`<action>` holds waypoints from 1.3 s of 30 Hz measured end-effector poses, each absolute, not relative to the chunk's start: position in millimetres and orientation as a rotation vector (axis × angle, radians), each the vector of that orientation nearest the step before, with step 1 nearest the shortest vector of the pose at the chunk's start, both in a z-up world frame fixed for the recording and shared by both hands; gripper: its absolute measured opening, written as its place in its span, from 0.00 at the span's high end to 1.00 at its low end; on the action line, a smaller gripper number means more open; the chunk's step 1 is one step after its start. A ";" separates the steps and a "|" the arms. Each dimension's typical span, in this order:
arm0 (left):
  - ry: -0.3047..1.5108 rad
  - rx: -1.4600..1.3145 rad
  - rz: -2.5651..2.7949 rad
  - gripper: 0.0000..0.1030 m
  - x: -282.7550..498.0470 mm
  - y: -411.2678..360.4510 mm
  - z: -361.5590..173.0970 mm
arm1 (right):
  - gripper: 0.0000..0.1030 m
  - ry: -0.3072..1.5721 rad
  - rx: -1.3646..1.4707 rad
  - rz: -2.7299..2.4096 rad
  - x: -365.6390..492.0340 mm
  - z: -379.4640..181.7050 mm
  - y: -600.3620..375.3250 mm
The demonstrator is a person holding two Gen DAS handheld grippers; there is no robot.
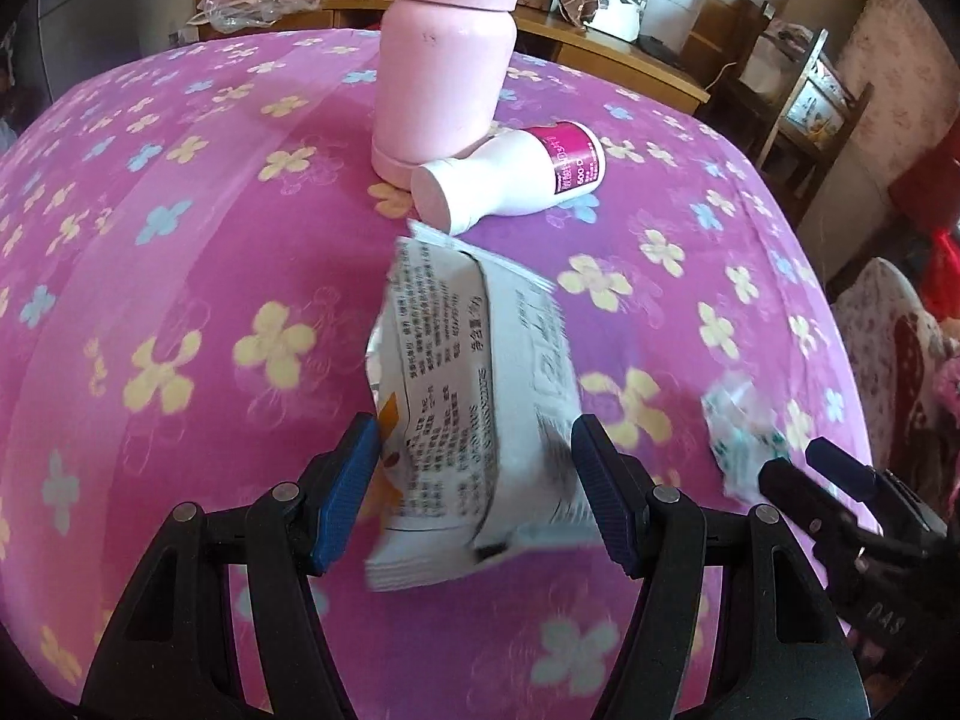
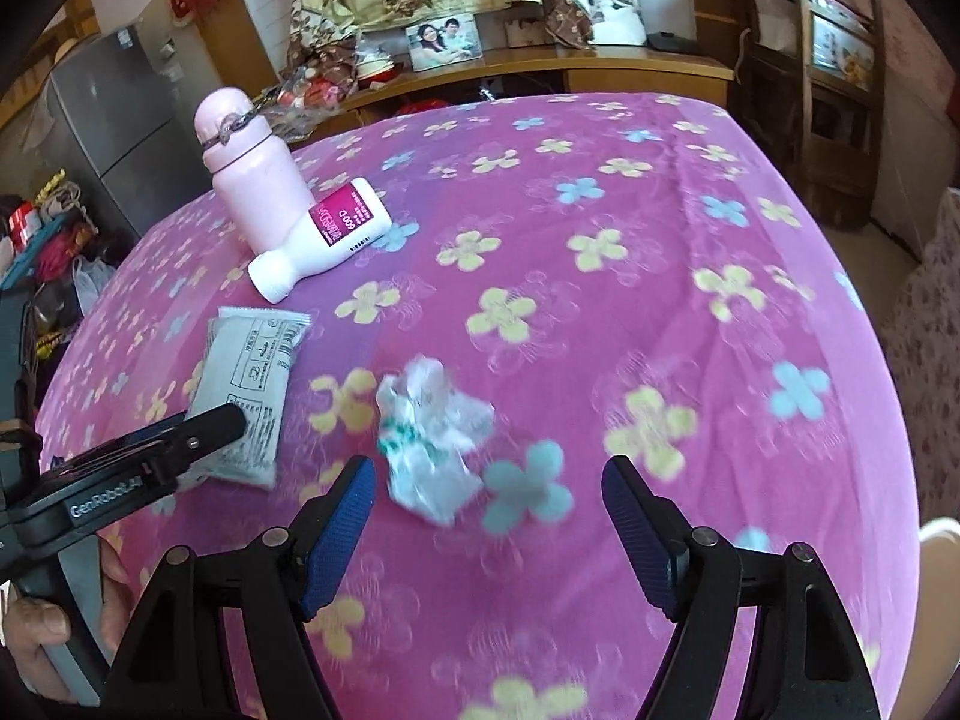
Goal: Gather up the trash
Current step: 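Grasp the white snack wrapper with the left tool while the right grasps the crumpled tissue wrapper, then lift and carry both wrappers over the white bucket with both tools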
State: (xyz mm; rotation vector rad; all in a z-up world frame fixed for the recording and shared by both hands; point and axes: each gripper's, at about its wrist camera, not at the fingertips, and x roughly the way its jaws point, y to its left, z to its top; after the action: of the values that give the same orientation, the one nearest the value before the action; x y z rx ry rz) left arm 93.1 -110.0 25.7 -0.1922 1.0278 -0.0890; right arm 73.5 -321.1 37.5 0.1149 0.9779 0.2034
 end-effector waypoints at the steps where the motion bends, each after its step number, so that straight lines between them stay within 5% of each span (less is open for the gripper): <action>1: 1.037 -0.186 -0.086 0.37 97.1 -111.7 23.4 | 0.27 0.977 0.107 0.207 76.3 36.2 -318.4; 6: 1.026 -0.177 -0.095 0.35 103.3 -111.2 20.5 | 0.28 0.959 0.069 0.226 86.9 27.6 -304.0; 9: 1.017 -0.170 -0.127 0.41 98.9 -109.2 21.0 | 0.56 0.952 0.057 0.225 87.7 22.6 -301.2; 12: 1.005 -0.145 -0.153 0.53 87.2 -108.7 25.7 | 0.71 0.941 0.059 0.228 84.6 22.5 -302.4; 16: 0.993 -0.132 -0.175 0.60 66.3 -109.1 31.3 | 0.72 0.922 0.069 0.240 68.3 31.4 -307.5; 39: 0.928 -0.044 -0.372 0.60 -58.5 -201.5 72.3 | 0.73 0.855 0.141 0.171 -72.4 75.4 -381.0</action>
State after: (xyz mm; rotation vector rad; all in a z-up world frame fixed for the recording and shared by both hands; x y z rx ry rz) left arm -58.5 -201.5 72.3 -0.0441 0.9282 -0.3717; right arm -72.4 -381.0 75.4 0.1412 0.8551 0.1713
